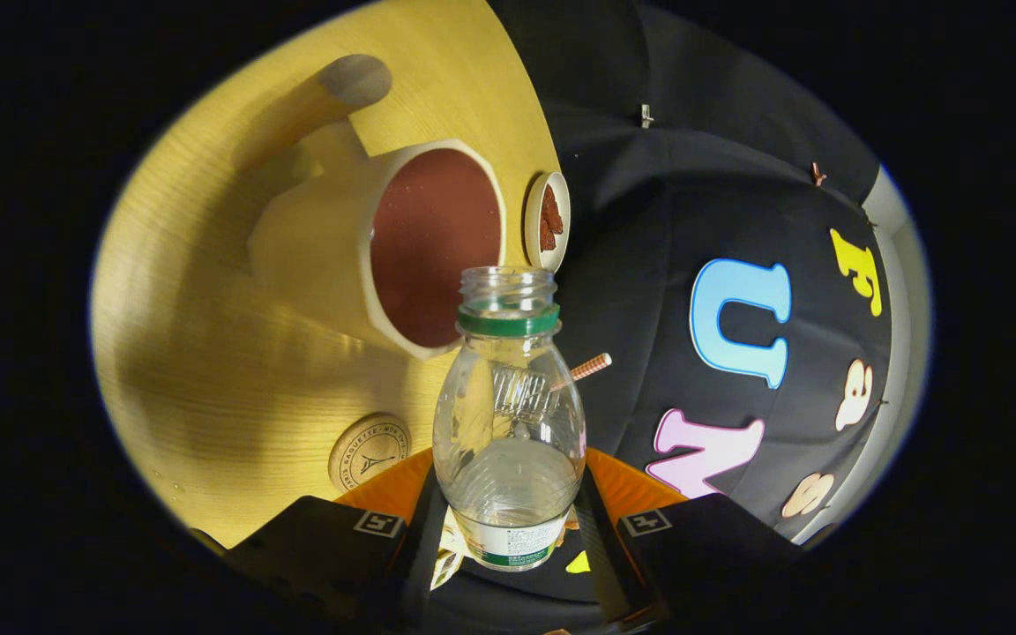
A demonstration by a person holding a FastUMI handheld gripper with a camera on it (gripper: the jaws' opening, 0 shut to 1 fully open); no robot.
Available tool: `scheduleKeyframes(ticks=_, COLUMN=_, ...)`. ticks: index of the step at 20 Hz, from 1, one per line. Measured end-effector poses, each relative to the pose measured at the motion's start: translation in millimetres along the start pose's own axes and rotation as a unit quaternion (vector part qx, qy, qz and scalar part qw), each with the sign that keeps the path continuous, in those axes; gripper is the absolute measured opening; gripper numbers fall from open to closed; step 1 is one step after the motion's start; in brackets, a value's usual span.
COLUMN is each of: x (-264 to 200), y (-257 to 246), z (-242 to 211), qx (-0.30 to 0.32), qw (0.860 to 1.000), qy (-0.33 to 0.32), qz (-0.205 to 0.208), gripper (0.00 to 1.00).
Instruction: Take the bottle from table, then pour the juice into the cup, finally place the bottle on the coaster
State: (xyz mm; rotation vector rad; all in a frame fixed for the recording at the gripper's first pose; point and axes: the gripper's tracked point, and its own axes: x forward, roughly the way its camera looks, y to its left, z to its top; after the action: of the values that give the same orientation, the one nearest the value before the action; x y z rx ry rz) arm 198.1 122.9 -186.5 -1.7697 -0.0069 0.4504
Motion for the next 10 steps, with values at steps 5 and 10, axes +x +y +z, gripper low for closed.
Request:
scheduleKeyframes(ticks=5, x=1.5, y=-0.9, z=3.4, qx=-0.024, qw=1.0, qy=-0.004, qz=0.001, gripper=0.74)
scheduleKeyframes(ticks=10, x=3.6, y=-6.4, z=3.6, qx=-0.037, qw=0.999, qy=-0.003, qz=-0.004, gripper=0.74)
